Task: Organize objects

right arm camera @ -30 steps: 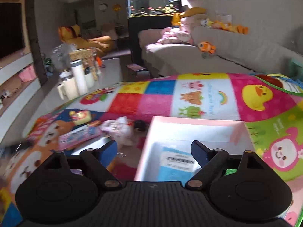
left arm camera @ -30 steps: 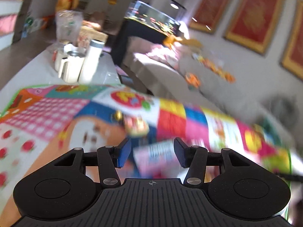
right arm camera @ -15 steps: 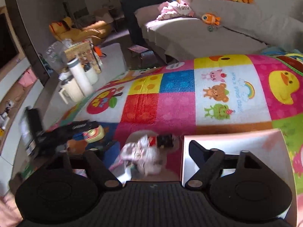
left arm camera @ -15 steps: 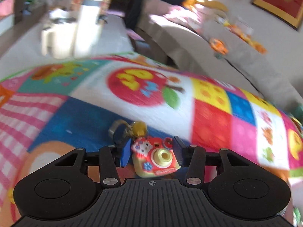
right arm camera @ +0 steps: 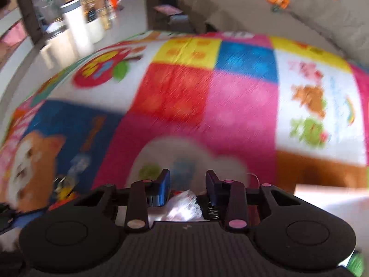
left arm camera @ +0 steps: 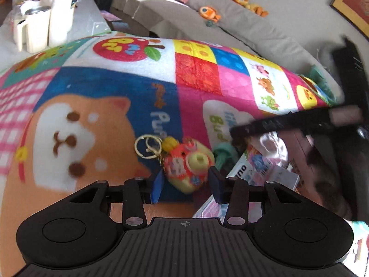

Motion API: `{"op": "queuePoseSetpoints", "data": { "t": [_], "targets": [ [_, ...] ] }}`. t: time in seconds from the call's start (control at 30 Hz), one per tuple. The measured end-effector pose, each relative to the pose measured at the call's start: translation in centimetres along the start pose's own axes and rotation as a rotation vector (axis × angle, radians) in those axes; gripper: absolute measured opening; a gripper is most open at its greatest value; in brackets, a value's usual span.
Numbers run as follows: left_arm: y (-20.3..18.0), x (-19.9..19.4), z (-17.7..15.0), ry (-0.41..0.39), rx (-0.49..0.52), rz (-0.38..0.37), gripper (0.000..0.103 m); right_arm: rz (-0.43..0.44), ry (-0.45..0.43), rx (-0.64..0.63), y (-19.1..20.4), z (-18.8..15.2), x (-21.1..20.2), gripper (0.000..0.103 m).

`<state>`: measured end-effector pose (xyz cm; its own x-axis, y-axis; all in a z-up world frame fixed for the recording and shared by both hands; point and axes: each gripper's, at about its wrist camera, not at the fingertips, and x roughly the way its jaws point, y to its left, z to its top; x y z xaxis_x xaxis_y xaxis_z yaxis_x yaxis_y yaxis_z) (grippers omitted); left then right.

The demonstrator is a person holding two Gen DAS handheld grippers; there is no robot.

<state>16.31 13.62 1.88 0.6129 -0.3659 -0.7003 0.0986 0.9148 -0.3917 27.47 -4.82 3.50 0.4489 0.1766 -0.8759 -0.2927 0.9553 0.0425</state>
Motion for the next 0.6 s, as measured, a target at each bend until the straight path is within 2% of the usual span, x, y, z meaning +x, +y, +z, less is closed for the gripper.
{"op": "queuePoseSetpoints", "data": {
  "t": [0.03, 0.17, 0.27, 0.3, 0.37, 0.4, 0.43, 0.5, 0.6],
  "targets": [
    [0.0, -0.3, -0.4, -0.006, -0.008, -0.002, 0.038, 0.015, 0.003, -0.004, 0.2, -1.1, -0.8, 0.033],
    [0.0, -1.2, -1.4, -0.005, -0.063, -0.03, 0.038, 0.091, 0.041, -0.031, 0.3, -5.9, -4.3, 0.033],
    [-1.1, -1.8, -2.3, -0.007, -0.053, -0.039, 0.038, 0.142, 0.045, -0.023, -0.7, -9.2, -7.0, 0.033],
    [-1.7, -2.5, -2.6, -0.027, -0.035, -0.038, 0.038, 0.152, 0.007, -0.022, -1.1, -10.3, -8.5, 0.03],
    [-3.0, -4.5, -3.2, -0.101, 0.0, -0.043, 0.038, 0.141, -0.133, -0.059, -1.8, -12.7, -12.4, 0.033],
    [-3.7, -5.7, -3.7, -0.141, 0.022, -0.044, 0.038, 0.124, -0.218, -0.078, -2.4, -14.0, -14.5, 0.046],
    [-4.6, -7.1, -4.4, -0.18, 0.055, -0.048, 0.038, 0.106, -0.291, -0.087, -3.0, -15.2, -16.3, 0.065],
    [-6.7, -9.6, -6.1, -0.239, 0.147, -0.063, 0.038, 0.078, -0.395, -0.093, -4.5, -18.0, -19.1, 0.079],
    [-9.7, -11.8, -9.6, -0.221, 0.279, -0.125, 0.038, 0.125, -0.377, -0.063, -6.5, -21.1, -20.1, 0.081]
  ]
}}
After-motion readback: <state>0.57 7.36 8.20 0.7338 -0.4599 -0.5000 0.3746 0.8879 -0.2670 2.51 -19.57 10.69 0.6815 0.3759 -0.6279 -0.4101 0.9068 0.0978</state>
